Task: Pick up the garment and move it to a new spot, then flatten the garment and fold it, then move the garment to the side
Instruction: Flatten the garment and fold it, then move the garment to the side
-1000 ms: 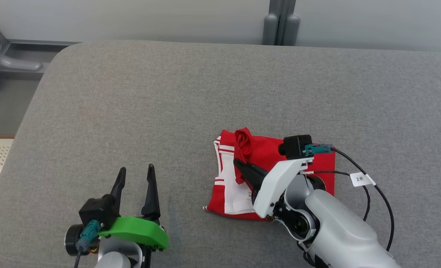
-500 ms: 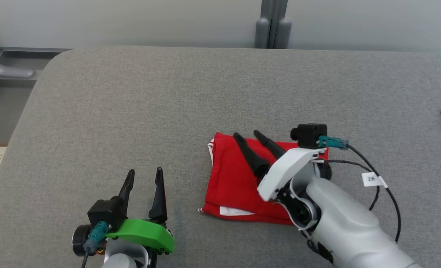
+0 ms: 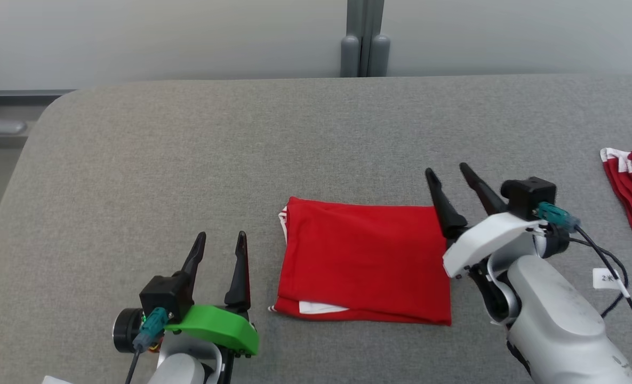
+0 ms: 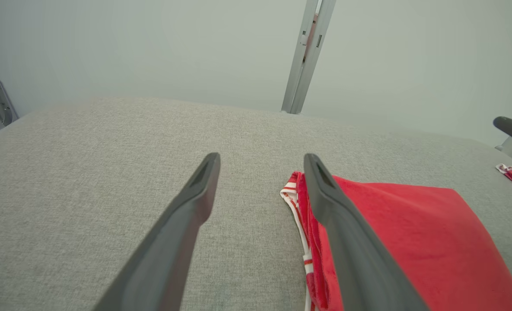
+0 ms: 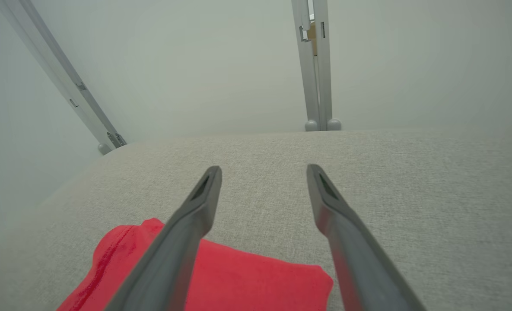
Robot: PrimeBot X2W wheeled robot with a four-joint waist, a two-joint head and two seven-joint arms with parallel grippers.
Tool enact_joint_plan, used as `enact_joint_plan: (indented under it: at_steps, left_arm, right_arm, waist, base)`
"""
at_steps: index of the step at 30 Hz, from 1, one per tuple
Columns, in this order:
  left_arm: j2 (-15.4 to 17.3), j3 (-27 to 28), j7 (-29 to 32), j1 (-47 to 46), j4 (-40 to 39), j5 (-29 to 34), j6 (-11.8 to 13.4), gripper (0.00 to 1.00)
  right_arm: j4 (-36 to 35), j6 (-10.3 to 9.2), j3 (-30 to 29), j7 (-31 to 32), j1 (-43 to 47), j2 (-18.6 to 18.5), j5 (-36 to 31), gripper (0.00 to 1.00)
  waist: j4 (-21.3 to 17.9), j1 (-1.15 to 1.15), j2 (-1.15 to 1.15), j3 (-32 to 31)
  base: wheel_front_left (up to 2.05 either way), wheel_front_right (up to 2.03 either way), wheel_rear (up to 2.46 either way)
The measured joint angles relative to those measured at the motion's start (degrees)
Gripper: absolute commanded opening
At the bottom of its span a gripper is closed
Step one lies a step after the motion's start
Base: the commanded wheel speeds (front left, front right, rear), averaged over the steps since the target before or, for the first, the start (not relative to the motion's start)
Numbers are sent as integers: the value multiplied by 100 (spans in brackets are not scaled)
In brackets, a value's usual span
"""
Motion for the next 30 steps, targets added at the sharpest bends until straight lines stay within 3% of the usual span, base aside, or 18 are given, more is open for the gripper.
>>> enact_joint_plan:
  at_steps: [5,11,18,30]
  left_arm:
    - [-66,126,0,-34,97,51,2,100]
    - [-157,405,-1,142,126,153,-19,100]
    - [-220,703,-1,431,130,276,-67,100]
    - [-285,965,-1,591,103,515,-96,100]
  right_arm:
    - [-883,0,-1146,-22,767,111,-1005,100]
    - [-1724,0,-1770,-23,1712,375,-1648,100]
    - [-2186,0,-2025,12,2345,594,-1744,100]
    - [-2353,0,-2132,107,2522,680,-1783,100]
  waist:
    - [-166,0,0,-107]
    - [-333,0,0,-242]
    - [-436,0,0,-364]
    - [-405,0,0,-385]
  base:
    - [0,0,0]
    - [0,0,0]
    - [0,0,0]
    - [0,0,0]
